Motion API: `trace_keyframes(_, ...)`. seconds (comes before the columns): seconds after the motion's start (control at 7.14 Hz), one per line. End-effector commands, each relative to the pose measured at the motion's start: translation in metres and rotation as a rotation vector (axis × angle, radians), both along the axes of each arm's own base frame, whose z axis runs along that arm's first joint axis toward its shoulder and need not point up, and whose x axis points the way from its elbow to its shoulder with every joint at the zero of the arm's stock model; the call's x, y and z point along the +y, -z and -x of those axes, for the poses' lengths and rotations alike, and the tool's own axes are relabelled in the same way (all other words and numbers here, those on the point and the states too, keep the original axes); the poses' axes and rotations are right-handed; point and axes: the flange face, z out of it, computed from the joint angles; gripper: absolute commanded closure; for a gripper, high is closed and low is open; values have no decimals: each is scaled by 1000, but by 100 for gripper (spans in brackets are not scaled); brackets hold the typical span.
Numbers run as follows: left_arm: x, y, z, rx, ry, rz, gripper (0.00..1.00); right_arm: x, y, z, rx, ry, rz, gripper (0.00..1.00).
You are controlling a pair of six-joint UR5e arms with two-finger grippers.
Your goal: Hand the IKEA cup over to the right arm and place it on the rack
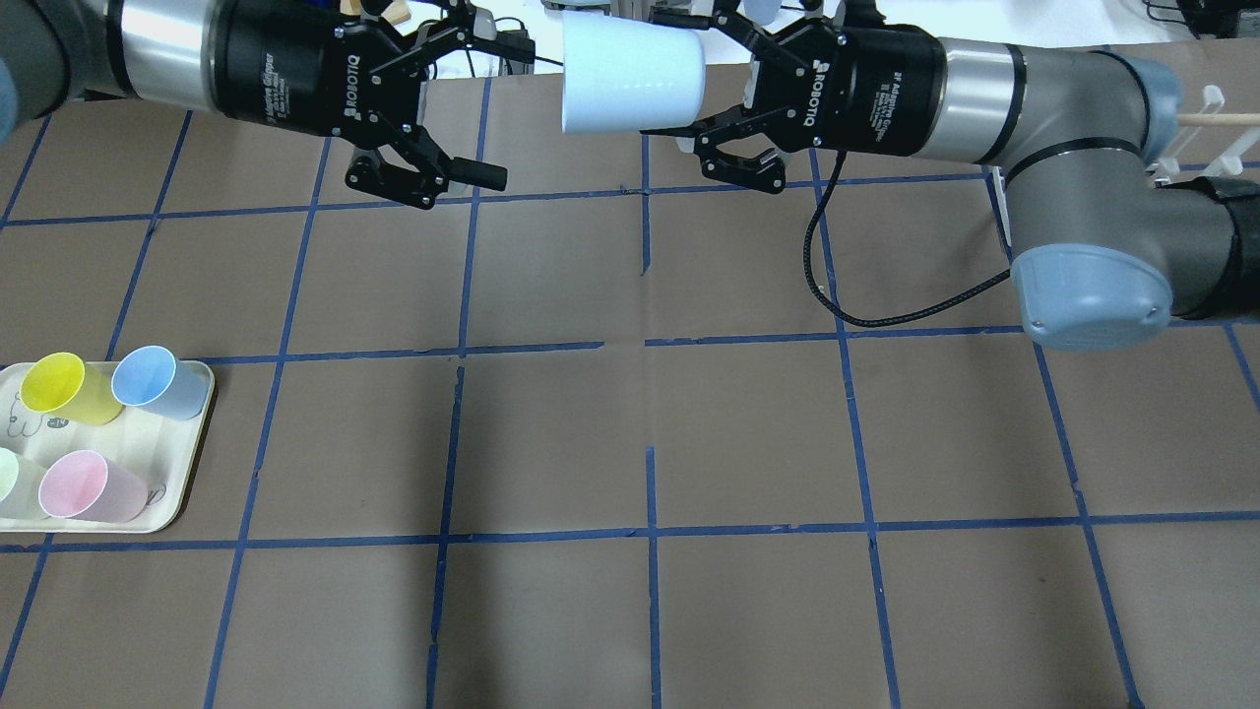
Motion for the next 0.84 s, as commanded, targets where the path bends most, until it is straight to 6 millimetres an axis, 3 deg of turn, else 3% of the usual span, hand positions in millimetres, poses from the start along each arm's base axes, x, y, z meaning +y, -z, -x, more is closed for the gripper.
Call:
trace_keyframes(0.0, 6, -27, -35, -291, 19, 18, 0, -4, -4, 19, -5, 35, 2, 52)
trace_keyframes(0.28, 6, -35, -51, -646, 110, 78, 0, -3, -1, 20, 186, 69, 10, 55)
trace_keyframes(0.42, 1, -27, -51, -799, 159, 113, 0, 11, -14, 18, 313, 95, 27, 55)
trace_keyframes(0.7, -5, -14, -8, -943, 240, 234, 0, 38, -39, 18, 547, 158, 17, 55)
